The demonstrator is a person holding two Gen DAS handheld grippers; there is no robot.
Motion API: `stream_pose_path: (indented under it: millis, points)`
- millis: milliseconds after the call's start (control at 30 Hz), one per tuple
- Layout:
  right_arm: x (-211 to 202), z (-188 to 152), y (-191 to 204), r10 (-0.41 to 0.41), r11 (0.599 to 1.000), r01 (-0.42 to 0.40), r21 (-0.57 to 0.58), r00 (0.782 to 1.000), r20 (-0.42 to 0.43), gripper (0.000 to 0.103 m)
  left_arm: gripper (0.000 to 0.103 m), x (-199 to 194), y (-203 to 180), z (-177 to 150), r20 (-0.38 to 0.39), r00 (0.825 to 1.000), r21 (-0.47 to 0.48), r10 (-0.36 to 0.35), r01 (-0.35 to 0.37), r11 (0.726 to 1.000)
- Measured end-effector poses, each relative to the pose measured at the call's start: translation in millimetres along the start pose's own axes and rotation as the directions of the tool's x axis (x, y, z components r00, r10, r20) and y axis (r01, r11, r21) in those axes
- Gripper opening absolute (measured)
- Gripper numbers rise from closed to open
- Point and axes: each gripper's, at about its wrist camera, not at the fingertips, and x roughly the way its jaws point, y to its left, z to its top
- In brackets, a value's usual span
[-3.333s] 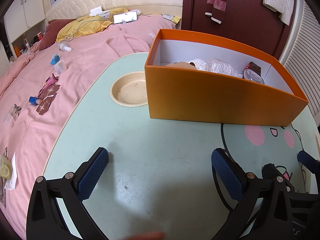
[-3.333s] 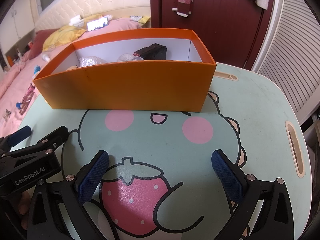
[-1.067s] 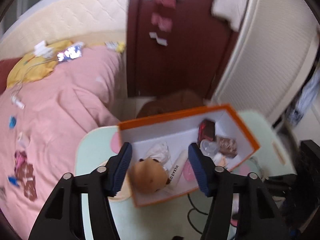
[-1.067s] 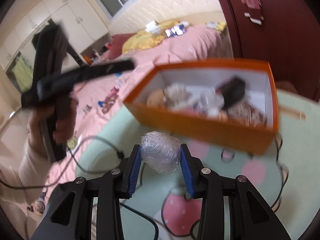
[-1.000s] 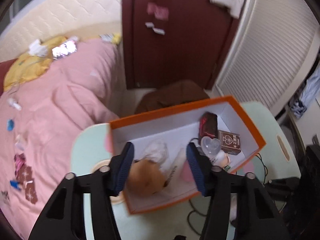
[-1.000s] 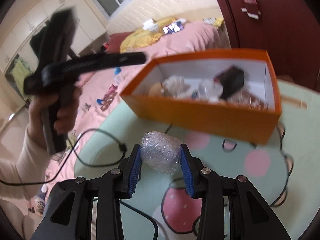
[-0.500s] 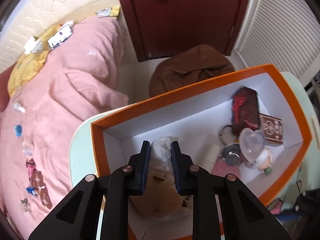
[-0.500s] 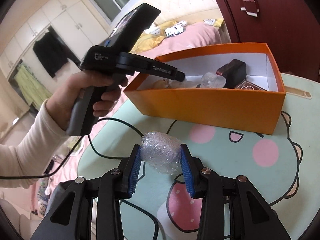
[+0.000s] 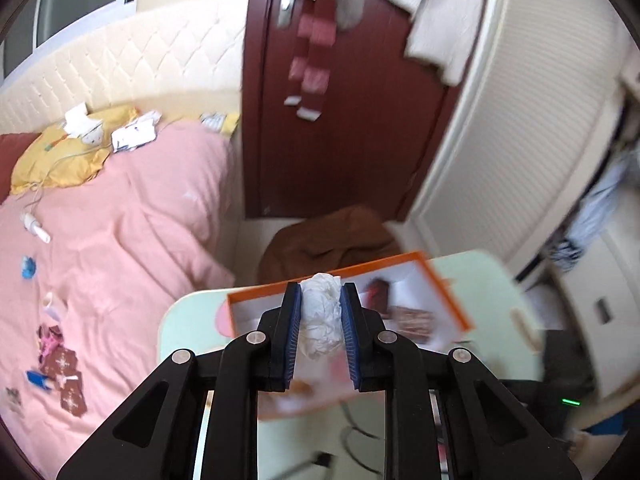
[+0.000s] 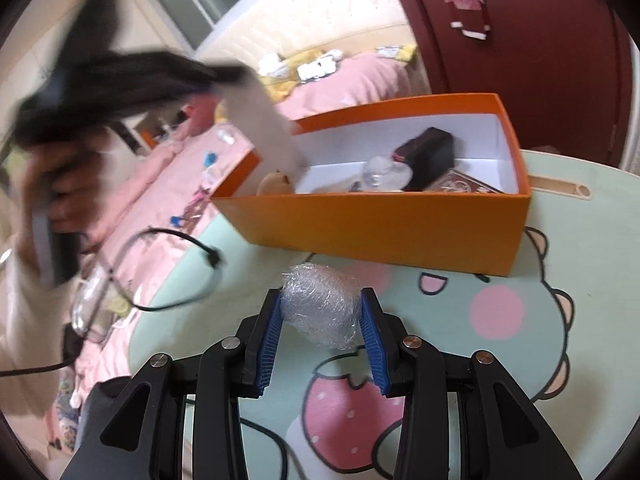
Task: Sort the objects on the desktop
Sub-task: 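Set the bubble-wrapped item down with the right tool while the left tool places the cloth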
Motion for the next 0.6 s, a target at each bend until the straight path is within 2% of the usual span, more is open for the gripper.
stream_pose_path:
  millis: [67, 133, 300, 433, 600]
  points:
    - [2, 0, 1, -0.042, 0.999, 0.042, -0.003, 0.999, 0.0, 0.038, 0.022, -13, -5, -11, 0.007, 1.0, 0.006, -0.028, 0.028, 1.0]
    - [5, 0, 2, -0.065, 0.998, 0.065, -0.006, 0.998, -0.004, 0.038, 0.022, -11, -9, -28, -0.023, 0.999, 0.009, -0.038, 0.038, 0.999]
    - [11, -3, 6, -0.091, 0.996, 0.091, -0.01, 0.996, -0.022, 0.038, 0.022, 19, -6, -83, -0.134, 0.989, -0.062, -0.066, 0.058, 0.996]
    - [16, -8, 8, -0.1, 0.995, 0.1, -0.011, 0.994, -0.04, 0.038, 0.022, 46, -5, -115, -0.178, 0.983, -0.091, -0.039, 0.023, 0.996]
    - [17, -13, 13, -0.117, 0.993, 0.116, -0.03, 0.992, -0.044, 0.039, 0.023, 62, -2, -137, -0.197, 0.98, -0.105, -0.027, 0.006, 0.994]
